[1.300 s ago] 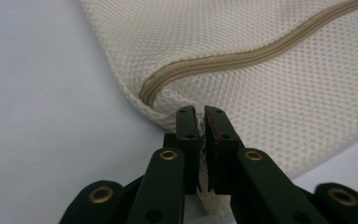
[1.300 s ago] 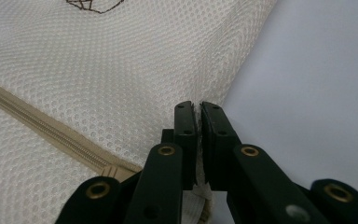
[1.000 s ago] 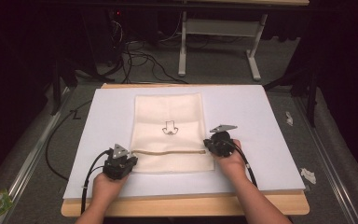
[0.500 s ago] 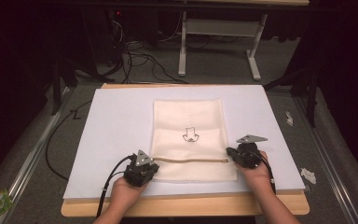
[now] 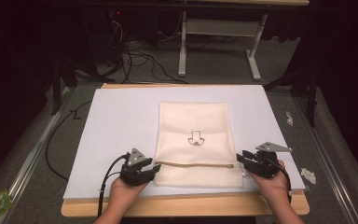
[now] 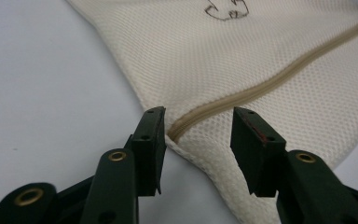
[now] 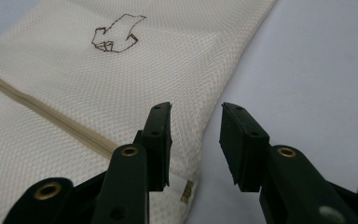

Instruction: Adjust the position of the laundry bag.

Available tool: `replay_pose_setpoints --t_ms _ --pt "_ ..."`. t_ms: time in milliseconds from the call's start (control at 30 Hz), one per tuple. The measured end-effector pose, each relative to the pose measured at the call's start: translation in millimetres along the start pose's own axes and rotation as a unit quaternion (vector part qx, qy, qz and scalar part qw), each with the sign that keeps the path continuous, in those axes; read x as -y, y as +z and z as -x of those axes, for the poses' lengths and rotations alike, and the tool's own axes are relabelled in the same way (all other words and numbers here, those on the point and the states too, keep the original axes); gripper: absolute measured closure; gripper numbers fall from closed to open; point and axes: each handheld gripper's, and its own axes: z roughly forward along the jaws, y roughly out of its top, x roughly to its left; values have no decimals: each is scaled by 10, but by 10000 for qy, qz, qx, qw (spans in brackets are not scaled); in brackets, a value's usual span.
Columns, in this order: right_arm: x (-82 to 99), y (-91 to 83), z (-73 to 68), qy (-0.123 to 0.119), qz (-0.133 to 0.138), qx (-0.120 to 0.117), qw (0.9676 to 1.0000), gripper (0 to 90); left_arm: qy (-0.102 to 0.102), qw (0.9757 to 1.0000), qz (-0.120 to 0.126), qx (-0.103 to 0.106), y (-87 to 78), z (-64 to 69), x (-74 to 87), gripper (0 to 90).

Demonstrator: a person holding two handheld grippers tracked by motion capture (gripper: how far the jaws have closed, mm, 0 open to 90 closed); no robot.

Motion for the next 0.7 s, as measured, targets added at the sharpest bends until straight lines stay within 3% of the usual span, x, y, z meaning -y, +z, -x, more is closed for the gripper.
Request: replay_pose_setpoints --t_ms 33,233,433,600,700 --pt "59 -98 -1 -32 27 15 10000 624 -18 9999 102 -125 -42 -38 6 488" --pt "233 -281 51 93 38 8 9999 574 -116 9992 233 -319 -112 -124 2 410" --pt "219 -258 77 153 88 66 9998 538 -233 9987 337 -308 -156 -179 10 383" --pt "177 -192 108 426 127 -91 9990 478 -250 9984 424 -275 -177 -234 23 390" --pt "178 -136 76 326 50 -40 9994 442 -275 9983 433 -283 -171 -240 26 378"
